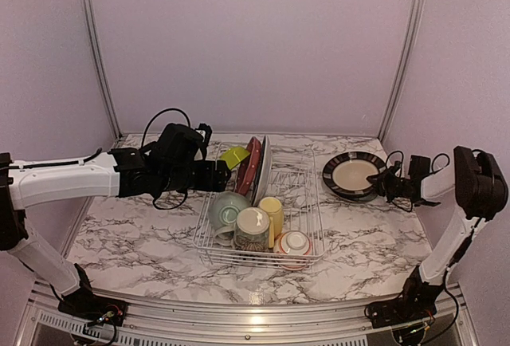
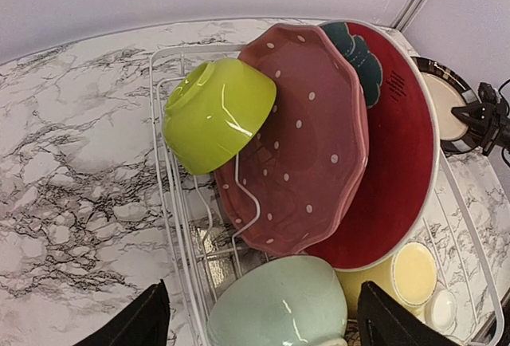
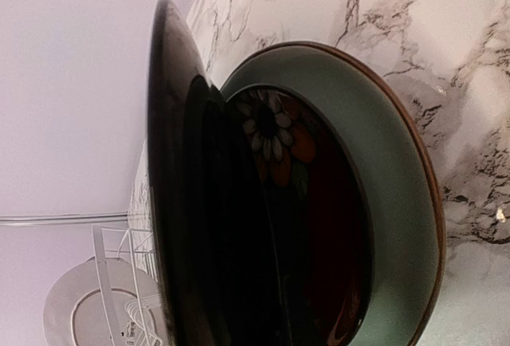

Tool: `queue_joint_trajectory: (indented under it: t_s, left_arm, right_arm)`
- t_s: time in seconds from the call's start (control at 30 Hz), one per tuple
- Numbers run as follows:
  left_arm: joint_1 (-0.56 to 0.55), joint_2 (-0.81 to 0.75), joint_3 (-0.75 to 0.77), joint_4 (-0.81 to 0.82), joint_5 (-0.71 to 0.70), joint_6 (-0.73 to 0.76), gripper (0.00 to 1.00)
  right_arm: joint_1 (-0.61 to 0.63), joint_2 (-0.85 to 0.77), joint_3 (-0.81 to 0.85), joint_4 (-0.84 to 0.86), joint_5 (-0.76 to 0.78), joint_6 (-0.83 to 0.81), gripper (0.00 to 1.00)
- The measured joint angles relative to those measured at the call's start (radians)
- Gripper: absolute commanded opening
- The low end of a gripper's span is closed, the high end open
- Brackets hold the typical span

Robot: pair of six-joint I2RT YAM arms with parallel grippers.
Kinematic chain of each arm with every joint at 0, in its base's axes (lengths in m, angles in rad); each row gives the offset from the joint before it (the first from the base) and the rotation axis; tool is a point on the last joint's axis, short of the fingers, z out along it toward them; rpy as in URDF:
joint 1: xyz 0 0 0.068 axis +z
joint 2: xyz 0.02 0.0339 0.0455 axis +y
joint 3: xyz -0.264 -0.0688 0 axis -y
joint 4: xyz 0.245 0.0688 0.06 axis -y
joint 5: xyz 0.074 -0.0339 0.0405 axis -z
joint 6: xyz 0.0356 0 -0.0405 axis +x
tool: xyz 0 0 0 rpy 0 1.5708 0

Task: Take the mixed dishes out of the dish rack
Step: Place the plate with another plate, then adjust the plate on the plate.

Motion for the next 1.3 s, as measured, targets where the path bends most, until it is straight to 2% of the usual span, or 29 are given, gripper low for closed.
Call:
queue_joint_trajectory:
  t_s: [0.2,0.53,0.87,0.93,1.07,1.3]
  left_arm:
    - [0.000,0.008,0.005,0.000,0.008,0.000,0.84]
    - [0.000,0.021,0.017,0.000,0.021,0.000,0.84]
    - [0.000,0.022,0.017,0.000,0.021,0.000,0.84]
    - [0.000,0.022,0.017,0.000,0.021,0.000,0.85]
    - [0.000,0.022,0.017,0.000,0.019,0.001,0.85]
    - [0.000,0.022,0.017,0.000,0.002,0.008,0.89]
  right_arm:
    - [-0.003,-0.001,0.005,-0.011,0.001,-0.040,0.23]
    - [-0.003,-0.027,0.027,-0.142,0.056,-0.189,0.53]
    - [-0.003,-0.130,0.039,-0.311,0.213,-0.340,0.79]
    - [-0.003,-0.151,0.040,-0.340,0.255,-0.369,0.86]
    - [0.003,-0.197,0.048,-0.399,0.335,-0.422,0.90]
    - [0.055,-0.285,0.059,-0.509,0.492,-0.480,0.88]
